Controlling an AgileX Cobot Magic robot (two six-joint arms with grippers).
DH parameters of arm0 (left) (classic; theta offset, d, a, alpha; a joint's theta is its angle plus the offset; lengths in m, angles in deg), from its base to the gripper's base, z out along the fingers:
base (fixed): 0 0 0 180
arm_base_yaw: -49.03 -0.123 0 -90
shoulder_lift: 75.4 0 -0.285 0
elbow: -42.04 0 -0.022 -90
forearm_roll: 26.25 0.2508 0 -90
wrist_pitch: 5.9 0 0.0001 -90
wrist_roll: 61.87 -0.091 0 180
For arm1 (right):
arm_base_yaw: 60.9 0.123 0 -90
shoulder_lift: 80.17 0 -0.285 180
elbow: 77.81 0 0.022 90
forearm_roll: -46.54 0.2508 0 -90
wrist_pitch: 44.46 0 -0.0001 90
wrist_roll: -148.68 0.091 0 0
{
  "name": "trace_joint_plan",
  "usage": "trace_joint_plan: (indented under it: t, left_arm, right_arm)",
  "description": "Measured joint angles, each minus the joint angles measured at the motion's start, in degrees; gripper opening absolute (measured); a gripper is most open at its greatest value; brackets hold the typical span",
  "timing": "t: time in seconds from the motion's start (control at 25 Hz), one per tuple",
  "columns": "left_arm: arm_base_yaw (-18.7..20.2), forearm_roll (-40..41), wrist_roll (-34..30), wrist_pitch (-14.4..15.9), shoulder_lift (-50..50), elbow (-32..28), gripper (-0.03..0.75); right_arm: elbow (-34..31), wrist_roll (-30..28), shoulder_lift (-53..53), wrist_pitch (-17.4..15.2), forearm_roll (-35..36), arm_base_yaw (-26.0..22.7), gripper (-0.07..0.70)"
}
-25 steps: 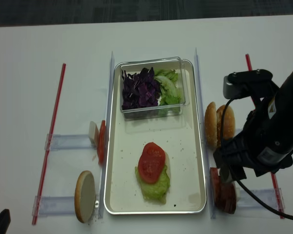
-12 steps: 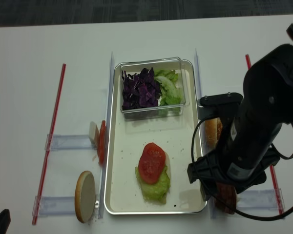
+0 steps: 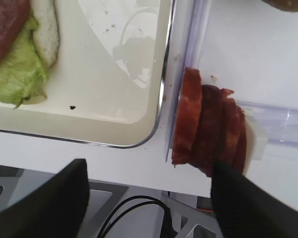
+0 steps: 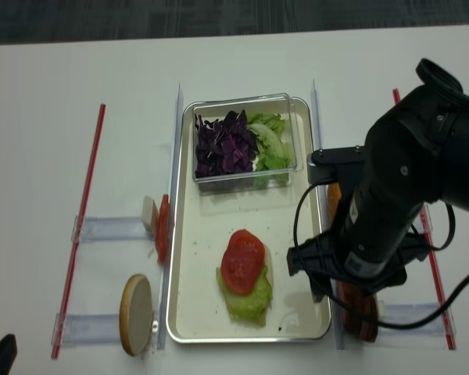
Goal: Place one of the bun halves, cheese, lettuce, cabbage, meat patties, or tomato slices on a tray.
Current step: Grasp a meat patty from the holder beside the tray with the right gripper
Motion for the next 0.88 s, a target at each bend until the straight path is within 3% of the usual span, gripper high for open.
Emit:
trace_joint_plan:
  t: [0.44,0.88]
  left_arm:
    - [0.0,0.0,0.0,0.0,0.0,0.0,0.293]
    - [0.0,0.0,0.0,0.0,0.0,0.0,0.293]
  right_arm:
    - [0.07,0.12,2.93,3.62,0.66,0.0,0.53]
    - [0.07,0.67,2.93,3.88,-0.08,0.0,0.53]
